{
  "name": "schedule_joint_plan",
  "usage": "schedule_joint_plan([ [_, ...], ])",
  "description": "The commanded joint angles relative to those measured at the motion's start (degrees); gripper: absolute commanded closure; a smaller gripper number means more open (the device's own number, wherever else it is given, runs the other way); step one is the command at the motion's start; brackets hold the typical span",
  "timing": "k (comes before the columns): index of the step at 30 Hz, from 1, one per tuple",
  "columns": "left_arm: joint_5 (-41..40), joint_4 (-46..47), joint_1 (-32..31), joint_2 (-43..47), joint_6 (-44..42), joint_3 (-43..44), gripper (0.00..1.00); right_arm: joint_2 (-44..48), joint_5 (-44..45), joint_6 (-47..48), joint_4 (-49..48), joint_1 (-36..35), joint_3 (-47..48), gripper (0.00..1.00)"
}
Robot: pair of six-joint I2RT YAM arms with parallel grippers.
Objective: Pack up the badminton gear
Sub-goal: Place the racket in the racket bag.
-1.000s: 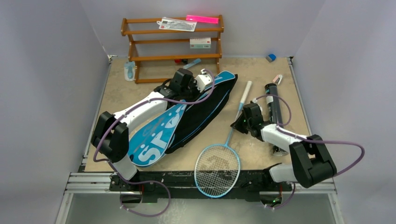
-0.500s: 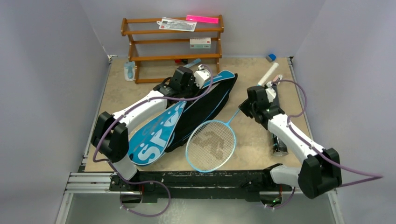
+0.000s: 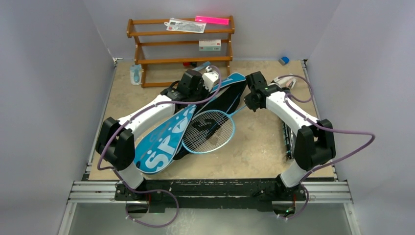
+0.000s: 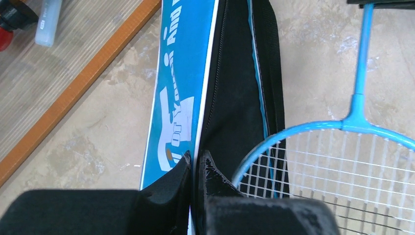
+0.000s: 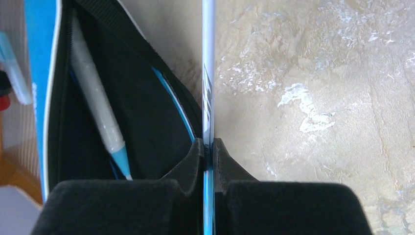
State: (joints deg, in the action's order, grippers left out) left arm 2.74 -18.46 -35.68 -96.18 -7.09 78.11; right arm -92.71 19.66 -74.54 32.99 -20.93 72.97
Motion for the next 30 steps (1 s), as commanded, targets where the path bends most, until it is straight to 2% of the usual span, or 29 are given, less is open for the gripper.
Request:
schedule_joint_plan([
  [1,3.39,4.20,0.12,1.75,2.88,2.67,1.00,-0.73,4.72,-5.89,2.17,-0.45,2.88,1.00],
  [7,6.95,3.30,0.15,1.17,5.94,4.14,1.00,-2.73,7.49,-7.96,1.37,-2.35,3.52,1.00],
  [12,7.97,3.27,0.16,1.09,6.43,4.16,1.00,-2.84,14.64,-15.51,2.93,-10.15,3.73,1.00],
  [19,9.22,3.65,0.32,1.17,6.65,4.16,1.00,-4.46,16.44,-25.03,3.19,-18.45,3.38,1.00],
  [25,13.37,5.85,1.69,2.24,12.09,3.35,1.00,-4.02,17.75,-26.82,-4.84,-22.55,-0.95,1.00],
  [30,18.09,6.76,3.79,1.79,17.51,3.77,1.00,-4.60,21.65,-33.87,3.79,-21.95,1.11,1.00],
])
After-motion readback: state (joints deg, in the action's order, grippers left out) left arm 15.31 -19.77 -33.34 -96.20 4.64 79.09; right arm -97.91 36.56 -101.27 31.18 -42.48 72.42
